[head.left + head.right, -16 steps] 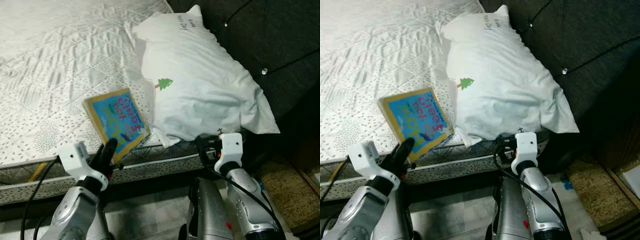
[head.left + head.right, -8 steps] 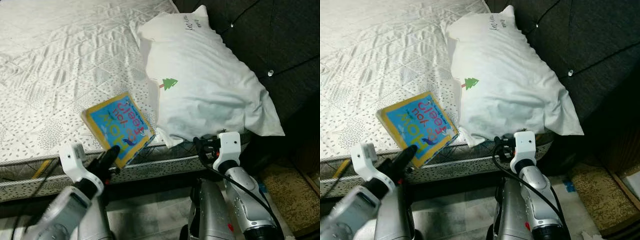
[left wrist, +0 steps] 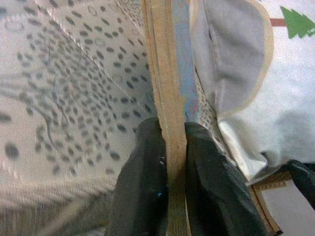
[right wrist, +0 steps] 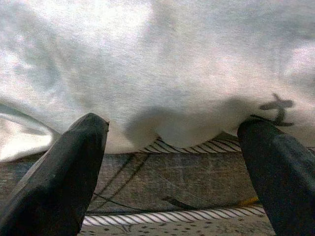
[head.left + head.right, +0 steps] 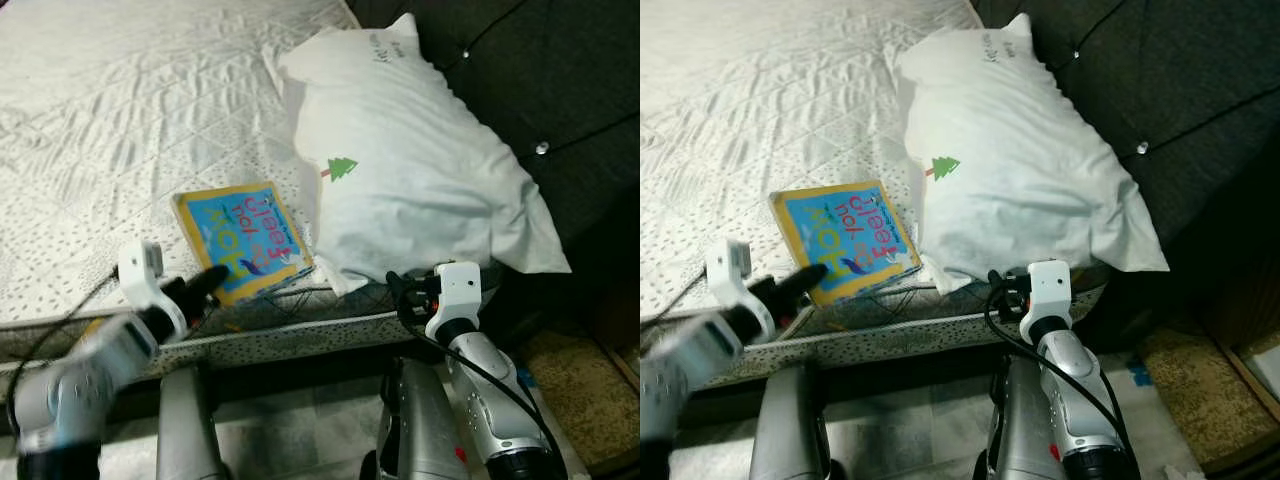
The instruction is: Clean up the room
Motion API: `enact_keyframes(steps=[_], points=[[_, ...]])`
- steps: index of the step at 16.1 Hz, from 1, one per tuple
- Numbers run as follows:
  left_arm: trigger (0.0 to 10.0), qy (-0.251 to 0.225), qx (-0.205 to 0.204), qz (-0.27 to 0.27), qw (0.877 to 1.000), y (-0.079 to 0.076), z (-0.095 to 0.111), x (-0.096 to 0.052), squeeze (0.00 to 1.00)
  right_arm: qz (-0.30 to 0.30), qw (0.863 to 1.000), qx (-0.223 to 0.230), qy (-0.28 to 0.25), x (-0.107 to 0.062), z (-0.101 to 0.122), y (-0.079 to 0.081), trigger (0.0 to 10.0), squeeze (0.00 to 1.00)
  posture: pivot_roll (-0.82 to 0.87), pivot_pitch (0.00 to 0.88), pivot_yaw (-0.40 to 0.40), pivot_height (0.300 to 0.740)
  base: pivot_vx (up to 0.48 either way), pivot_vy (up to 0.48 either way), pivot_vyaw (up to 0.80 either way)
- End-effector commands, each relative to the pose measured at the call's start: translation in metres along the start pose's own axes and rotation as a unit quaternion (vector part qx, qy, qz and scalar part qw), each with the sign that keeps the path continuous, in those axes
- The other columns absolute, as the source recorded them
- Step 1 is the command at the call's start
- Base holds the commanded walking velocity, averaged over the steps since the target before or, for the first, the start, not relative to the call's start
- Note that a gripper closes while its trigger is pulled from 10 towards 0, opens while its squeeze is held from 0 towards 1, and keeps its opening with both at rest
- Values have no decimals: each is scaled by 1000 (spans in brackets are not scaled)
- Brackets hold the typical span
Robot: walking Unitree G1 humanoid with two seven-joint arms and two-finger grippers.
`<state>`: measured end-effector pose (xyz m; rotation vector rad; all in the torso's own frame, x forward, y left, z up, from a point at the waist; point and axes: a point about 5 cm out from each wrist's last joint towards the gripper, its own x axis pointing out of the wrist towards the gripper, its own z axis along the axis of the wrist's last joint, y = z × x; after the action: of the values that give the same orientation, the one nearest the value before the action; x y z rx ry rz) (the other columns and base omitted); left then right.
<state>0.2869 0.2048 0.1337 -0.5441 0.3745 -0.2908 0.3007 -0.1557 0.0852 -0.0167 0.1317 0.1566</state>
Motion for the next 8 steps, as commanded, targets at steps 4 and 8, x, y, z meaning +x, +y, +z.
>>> enact_keyframes(steps=[4,8], points=[[10000,43,36,89,994,37,4,9,1000,-13,1000,2,1,-1,-2,-5,10000,0,-10,122,-76,471,0,0,0],[10000,42,72,131,988,57,16,11,1000,-13,1000,3,1,0,-2,-5,10000,0,-15,117,-78,471,0,0,0]])
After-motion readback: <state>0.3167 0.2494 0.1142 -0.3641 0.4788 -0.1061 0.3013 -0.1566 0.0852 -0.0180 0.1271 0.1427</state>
